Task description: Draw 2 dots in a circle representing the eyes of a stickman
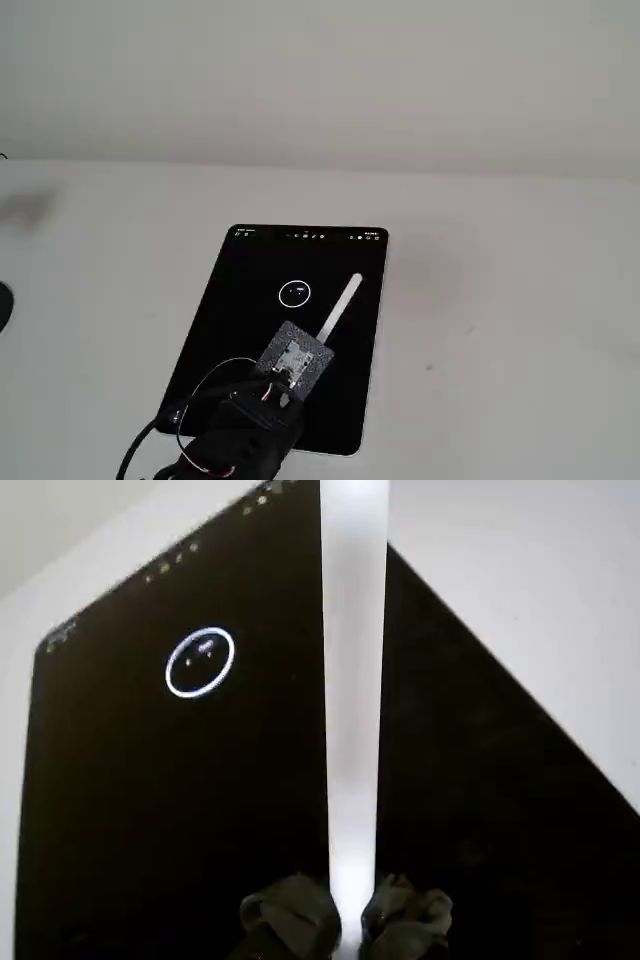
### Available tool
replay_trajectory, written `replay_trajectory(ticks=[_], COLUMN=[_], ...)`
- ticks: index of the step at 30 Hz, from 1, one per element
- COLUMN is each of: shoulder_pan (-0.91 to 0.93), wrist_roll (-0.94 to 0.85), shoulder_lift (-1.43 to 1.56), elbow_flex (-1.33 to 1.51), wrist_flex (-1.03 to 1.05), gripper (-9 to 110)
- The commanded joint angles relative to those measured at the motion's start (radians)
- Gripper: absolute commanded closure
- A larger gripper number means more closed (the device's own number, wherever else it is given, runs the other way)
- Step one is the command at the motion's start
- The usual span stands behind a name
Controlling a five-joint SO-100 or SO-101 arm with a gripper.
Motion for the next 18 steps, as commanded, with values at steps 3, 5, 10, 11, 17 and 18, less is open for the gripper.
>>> replay_trajectory(ticks=[3, 5, 10, 11, 17, 18], shoulder_pan=[-0.015, -0.018, -0.026, -0.028, -0.028, -0.031], wrist_roll=[-0.04, -0.052, -0.078, -0.086, -0.11, -0.115], shoulder_lift=[-0.015, -0.029, -0.058, -0.069, -0.127, -0.13], elbow_flex=[-0.015, -0.015, -0.017, -0.017, -0.017, -0.017], wrist_flex=[-0.031, -0.044, -0.064, -0.075, -0.138, -0.138], gripper=[101, 101, 101, 101, 101, 101])
